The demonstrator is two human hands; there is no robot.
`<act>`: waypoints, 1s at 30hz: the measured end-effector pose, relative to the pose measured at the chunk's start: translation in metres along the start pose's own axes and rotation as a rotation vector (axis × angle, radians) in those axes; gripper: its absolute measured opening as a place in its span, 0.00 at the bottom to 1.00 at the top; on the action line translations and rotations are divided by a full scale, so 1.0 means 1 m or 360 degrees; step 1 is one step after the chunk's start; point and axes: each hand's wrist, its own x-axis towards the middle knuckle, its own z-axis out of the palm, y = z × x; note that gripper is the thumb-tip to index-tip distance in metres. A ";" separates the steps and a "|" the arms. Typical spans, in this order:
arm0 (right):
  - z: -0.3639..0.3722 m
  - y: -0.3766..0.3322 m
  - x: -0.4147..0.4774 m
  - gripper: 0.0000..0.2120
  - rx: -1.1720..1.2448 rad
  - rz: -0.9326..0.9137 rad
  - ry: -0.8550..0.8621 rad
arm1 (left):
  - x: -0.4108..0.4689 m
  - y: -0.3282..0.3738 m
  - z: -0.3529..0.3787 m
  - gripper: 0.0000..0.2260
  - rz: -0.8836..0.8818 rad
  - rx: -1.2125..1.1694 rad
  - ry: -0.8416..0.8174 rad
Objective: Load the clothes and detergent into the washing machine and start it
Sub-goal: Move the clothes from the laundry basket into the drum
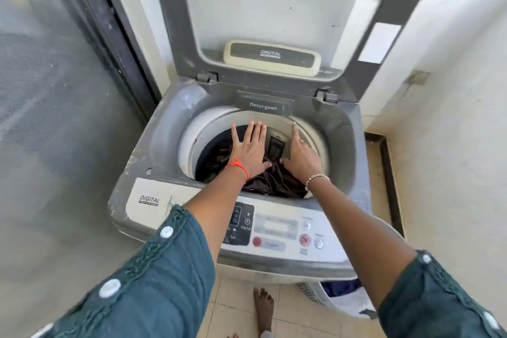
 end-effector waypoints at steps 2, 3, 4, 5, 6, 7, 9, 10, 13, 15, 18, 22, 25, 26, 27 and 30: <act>-0.021 0.010 -0.021 0.44 0.0047 0.0004 0.0147 | -0.007 0.019 -0.020 0.42 0.0057 -0.0019 0.0110; -0.031 0.016 -0.033 0.43 0.0059 0.0007 0.0226 | -0.011 0.030 -0.030 0.42 0.0092 -0.0038 0.0168; -0.041 0.023 -0.045 0.43 0.0070 0.0011 0.0304 | -0.014 0.042 -0.040 0.41 0.0130 -0.0061 0.0224; -0.050 0.031 -0.057 0.42 0.0079 0.0028 0.0375 | -0.018 0.055 -0.050 0.40 0.0167 -0.0085 0.0278; -0.059 0.040 -0.069 0.42 0.0083 0.0052 0.0438 | -0.022 0.069 -0.060 0.40 0.0205 -0.0108 0.0324; -0.068 0.050 -0.081 0.41 0.0078 0.0083 0.0491 | -0.026 0.084 -0.068 0.39 0.0243 -0.0130 0.0366; -0.084 0.072 -0.104 0.40 0.0061 0.0154 0.0578 | -0.034 0.114 -0.083 0.38 0.0317 -0.0177 0.0427; -0.090 0.084 -0.115 0.41 0.0058 0.0196 0.0601 | -0.038 0.130 -0.089 0.38 0.0356 -0.0202 0.0447; -0.104 0.125 -0.143 0.44 0.0043 0.0316 0.0595 | -0.048 0.178 -0.098 0.38 0.0476 -0.0271 0.0471; -0.107 0.153 -0.158 0.45 0.0044 0.0383 0.0570 | -0.051 0.209 -0.096 0.38 0.0551 -0.0297 0.0460; -0.103 0.195 -0.178 0.47 0.0012 0.0445 0.0486 | -0.054 0.254 -0.081 0.38 0.0640 -0.0329 0.0407; -0.078 0.254 -0.194 0.50 0.0014 0.0446 0.0349 | -0.049 0.308 -0.045 0.39 0.0670 -0.0324 0.0323; -0.047 0.297 -0.196 0.52 0.0056 0.0406 0.0221 | -0.043 0.341 -0.004 0.40 0.0643 -0.0263 0.0229; -0.035 0.311 -0.196 0.51 0.0072 0.0393 0.0188 | -0.040 0.350 0.013 0.41 0.0632 -0.0272 0.0177; -0.021 0.324 -0.196 0.51 0.0082 0.0385 0.0153 | -0.038 0.357 0.032 0.41 0.0622 -0.0275 0.0128; 0.027 0.357 -0.191 0.49 0.0075 0.0346 0.0051 | -0.031 0.372 0.091 0.40 0.0668 -0.0317 0.0025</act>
